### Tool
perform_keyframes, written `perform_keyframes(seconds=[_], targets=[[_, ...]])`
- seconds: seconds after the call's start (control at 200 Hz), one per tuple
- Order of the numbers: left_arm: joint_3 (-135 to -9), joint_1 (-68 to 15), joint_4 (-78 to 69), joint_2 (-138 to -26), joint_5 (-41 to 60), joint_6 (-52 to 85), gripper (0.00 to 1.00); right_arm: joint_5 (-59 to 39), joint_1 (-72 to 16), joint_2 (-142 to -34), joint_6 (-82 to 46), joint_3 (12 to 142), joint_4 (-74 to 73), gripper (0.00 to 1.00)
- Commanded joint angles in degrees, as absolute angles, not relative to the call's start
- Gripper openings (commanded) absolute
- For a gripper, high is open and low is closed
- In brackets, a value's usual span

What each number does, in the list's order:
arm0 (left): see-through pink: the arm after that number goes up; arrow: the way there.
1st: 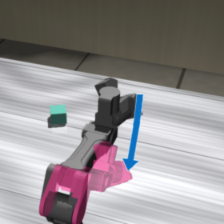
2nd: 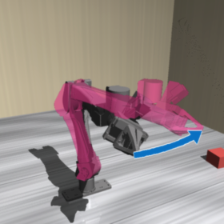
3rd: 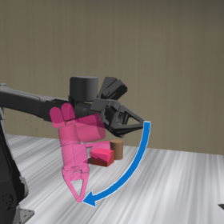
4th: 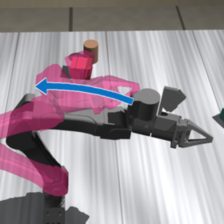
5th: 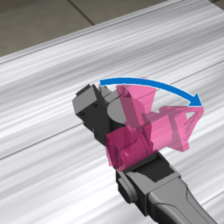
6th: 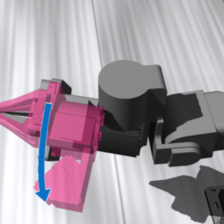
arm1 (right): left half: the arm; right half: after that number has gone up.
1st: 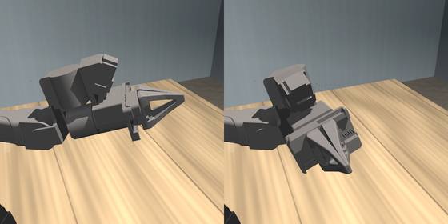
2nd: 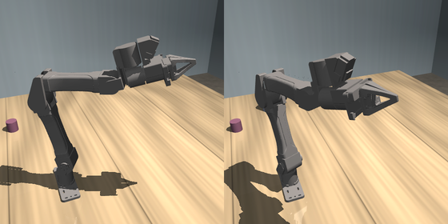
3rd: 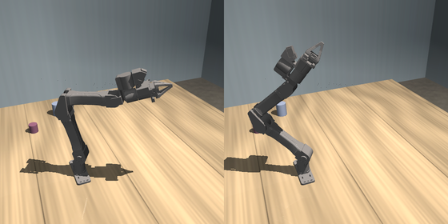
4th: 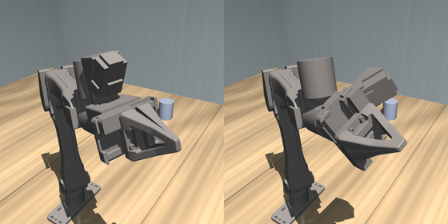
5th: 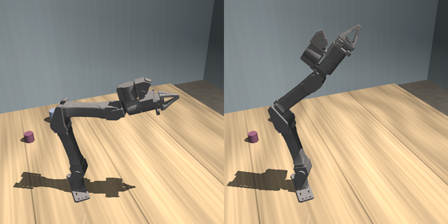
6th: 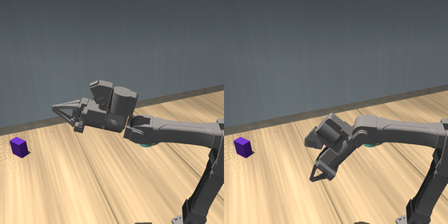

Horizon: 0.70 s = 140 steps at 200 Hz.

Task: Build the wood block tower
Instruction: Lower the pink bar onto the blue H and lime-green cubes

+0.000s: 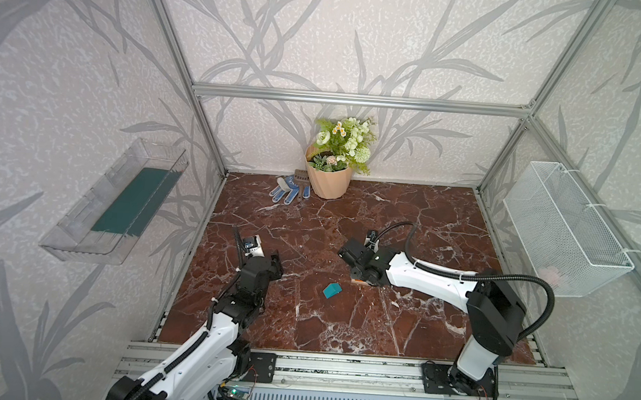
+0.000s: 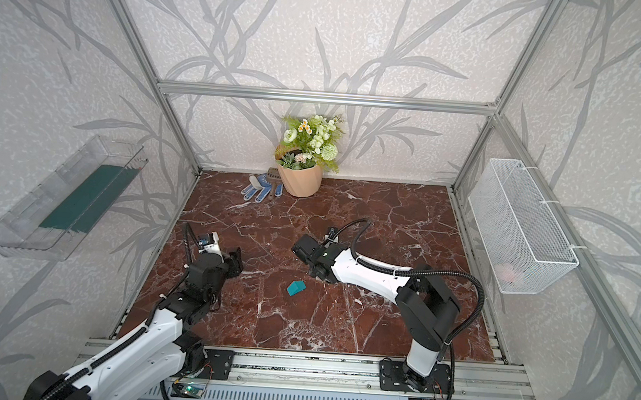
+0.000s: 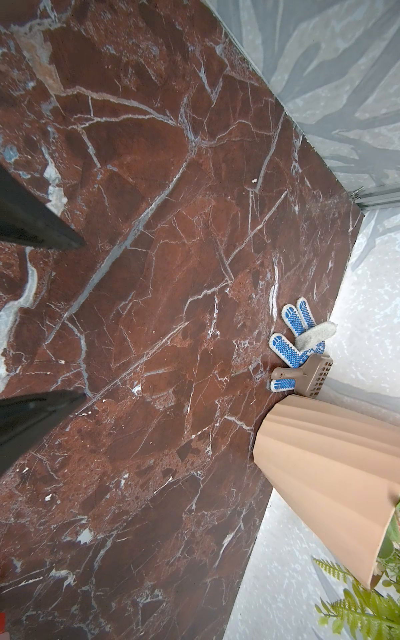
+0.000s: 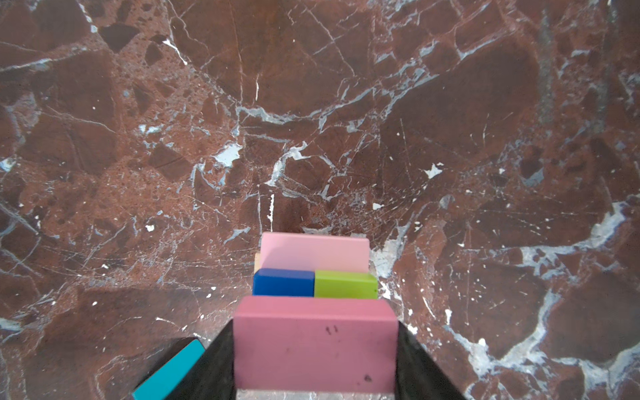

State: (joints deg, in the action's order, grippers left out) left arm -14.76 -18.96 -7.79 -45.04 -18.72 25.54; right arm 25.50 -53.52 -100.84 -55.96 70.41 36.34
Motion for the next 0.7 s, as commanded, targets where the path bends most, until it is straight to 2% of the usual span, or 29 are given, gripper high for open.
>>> perform_keyframes(seconds=[0.0, 0.695], targets=[[-14.1, -18.9, -8.5, -44.6, -18.9, 25.7, 0.65, 26.7, -53.2, -101.8, -56.3, 71.4, 38.1, 0.19], [-14.1, -18.9, -8.6, -44.6, -18.7, 25.6, 0.65, 25.1, -52.3, -100.9, -56.8, 70.1, 35.6, 0.21]])
